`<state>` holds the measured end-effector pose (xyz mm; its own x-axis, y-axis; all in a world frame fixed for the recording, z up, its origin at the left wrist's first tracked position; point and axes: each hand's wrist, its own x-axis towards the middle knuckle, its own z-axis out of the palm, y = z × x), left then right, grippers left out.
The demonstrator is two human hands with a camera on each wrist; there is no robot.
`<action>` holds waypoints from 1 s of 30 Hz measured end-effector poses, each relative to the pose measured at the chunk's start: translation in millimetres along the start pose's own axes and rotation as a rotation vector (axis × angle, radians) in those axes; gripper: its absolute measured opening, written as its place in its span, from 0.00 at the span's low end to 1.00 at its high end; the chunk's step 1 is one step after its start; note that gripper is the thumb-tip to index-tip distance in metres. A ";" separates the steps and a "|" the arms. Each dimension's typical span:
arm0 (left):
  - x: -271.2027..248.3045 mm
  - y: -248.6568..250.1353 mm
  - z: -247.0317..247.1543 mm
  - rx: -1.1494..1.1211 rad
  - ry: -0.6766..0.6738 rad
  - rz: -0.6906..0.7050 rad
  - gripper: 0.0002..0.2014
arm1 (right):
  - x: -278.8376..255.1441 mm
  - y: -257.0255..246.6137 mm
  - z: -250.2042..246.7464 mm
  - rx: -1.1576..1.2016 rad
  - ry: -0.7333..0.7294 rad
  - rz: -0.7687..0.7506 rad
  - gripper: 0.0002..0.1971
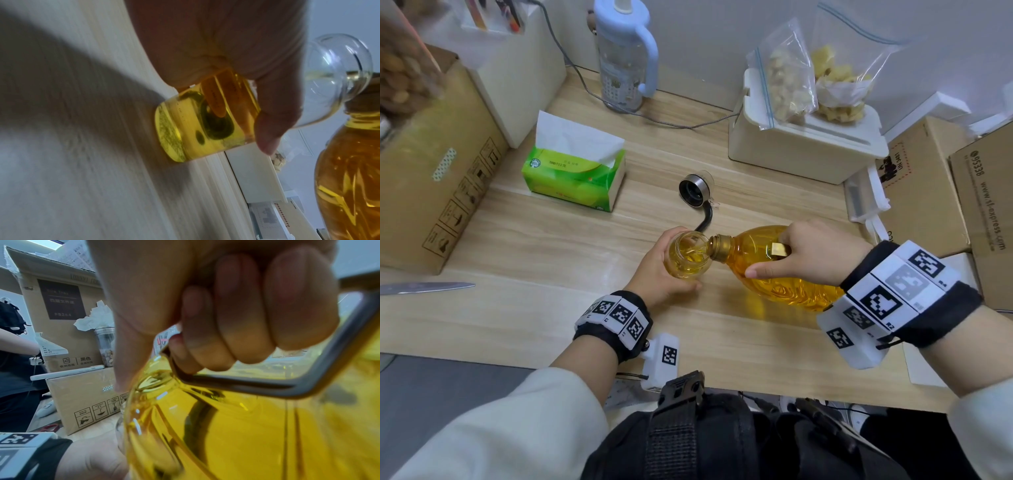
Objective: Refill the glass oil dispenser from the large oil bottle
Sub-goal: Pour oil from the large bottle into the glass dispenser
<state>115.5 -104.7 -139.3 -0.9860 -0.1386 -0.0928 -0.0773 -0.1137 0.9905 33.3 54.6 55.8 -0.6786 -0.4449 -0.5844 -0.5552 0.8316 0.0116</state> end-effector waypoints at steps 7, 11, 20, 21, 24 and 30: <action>-0.9 0.8 0.6 0.003 0.020 -0.011 0.41 | 0.6 1.5 0.8 -0.003 -0.004 -0.002 0.31; -1.6 -0.5 0.8 0.011 0.035 -0.008 0.41 | 2.0 1.7 2.1 -0.012 -0.013 -0.006 0.31; -1.6 0.8 1.6 0.007 0.035 0.005 0.41 | 1.0 -0.8 -0.2 -0.006 -0.009 -0.002 0.31; -1.5 0.7 1.5 0.012 0.032 0.006 0.41 | 1.1 -1.0 -0.5 -0.002 -0.011 -0.001 0.31; -1.1 -0.7 1.0 0.016 0.033 -0.002 0.41 | 0.6 -1.9 -1.3 0.007 -0.016 0.004 0.31; -0.9 -0.8 1.4 0.016 0.035 0.003 0.40 | 1.0 -0.6 -2.1 0.010 -0.010 0.007 0.31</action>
<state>116.2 -103.1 -139.9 -0.9804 -0.1736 -0.0926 -0.0765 -0.0975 0.9923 31.9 53.0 56.8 -0.6774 -0.4360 -0.5925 -0.5458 0.8379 0.0074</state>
